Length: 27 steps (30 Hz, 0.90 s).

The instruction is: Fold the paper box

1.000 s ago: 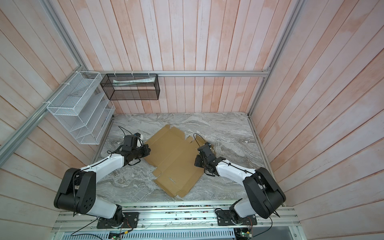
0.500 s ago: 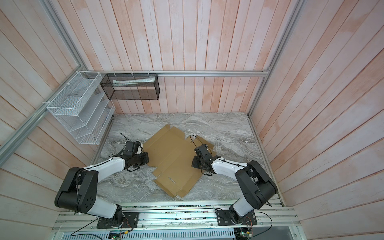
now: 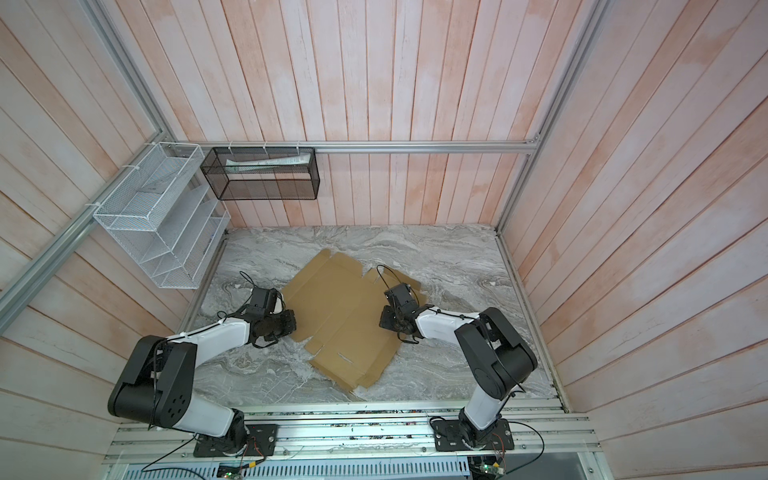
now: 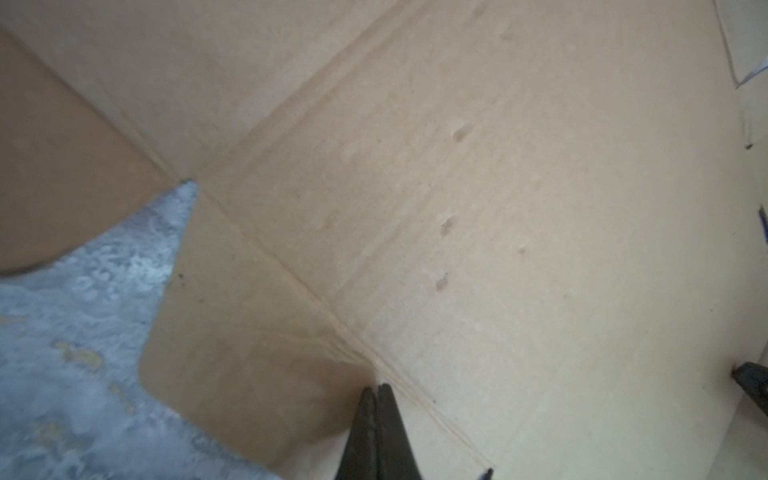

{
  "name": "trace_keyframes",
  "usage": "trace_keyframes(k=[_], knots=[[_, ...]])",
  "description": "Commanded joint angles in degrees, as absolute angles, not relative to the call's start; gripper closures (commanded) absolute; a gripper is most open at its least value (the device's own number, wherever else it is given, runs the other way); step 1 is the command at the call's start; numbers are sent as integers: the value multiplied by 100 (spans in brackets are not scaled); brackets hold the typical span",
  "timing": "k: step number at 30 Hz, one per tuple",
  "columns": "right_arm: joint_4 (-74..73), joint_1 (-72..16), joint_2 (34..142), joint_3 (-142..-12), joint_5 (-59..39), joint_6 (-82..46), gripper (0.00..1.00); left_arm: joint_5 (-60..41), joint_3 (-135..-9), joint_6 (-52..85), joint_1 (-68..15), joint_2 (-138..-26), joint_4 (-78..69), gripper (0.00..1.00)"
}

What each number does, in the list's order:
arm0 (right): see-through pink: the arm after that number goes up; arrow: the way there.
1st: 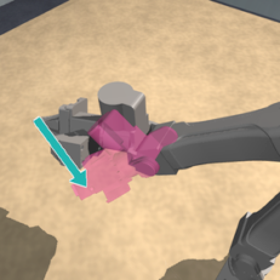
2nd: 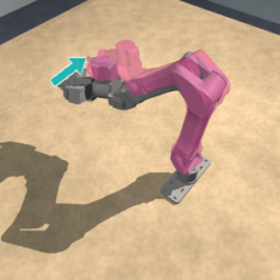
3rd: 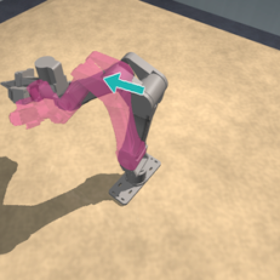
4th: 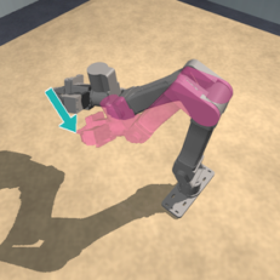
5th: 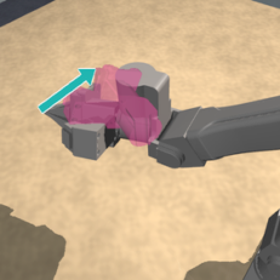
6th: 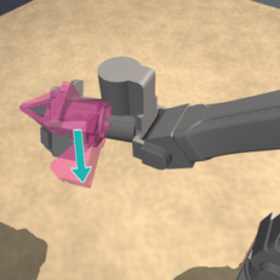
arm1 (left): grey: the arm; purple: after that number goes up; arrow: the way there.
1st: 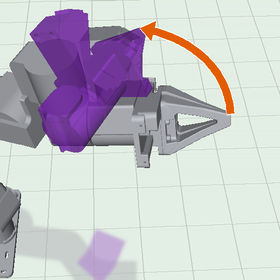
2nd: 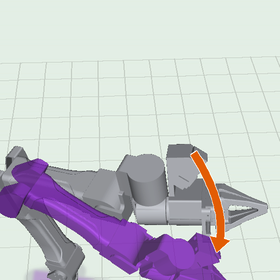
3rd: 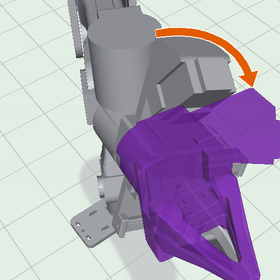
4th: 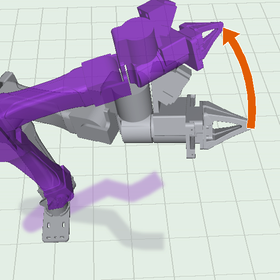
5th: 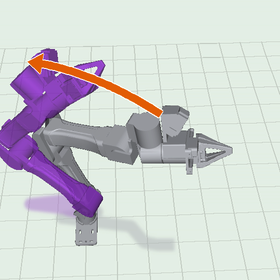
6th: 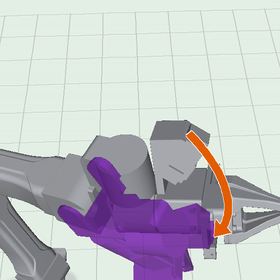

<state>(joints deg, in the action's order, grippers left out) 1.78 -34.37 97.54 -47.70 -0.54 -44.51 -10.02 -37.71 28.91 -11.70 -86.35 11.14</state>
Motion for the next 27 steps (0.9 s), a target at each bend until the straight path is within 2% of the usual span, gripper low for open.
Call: trace_keyframes(k=[1,14,27], knots=[[527,-3256,10108,-4810,4,-4255,98,-1028,-3559,3018,-1182,-8605,1281,100],[650,-2561,10982,-5800,-188,-3324,98,-1563,-3263,3482,-1532,-8321,1154,100],[1166,-2338,11399,-7115,-400,-2602,98,-1306,-3619,3665,-1934,-7941,1470,100]])
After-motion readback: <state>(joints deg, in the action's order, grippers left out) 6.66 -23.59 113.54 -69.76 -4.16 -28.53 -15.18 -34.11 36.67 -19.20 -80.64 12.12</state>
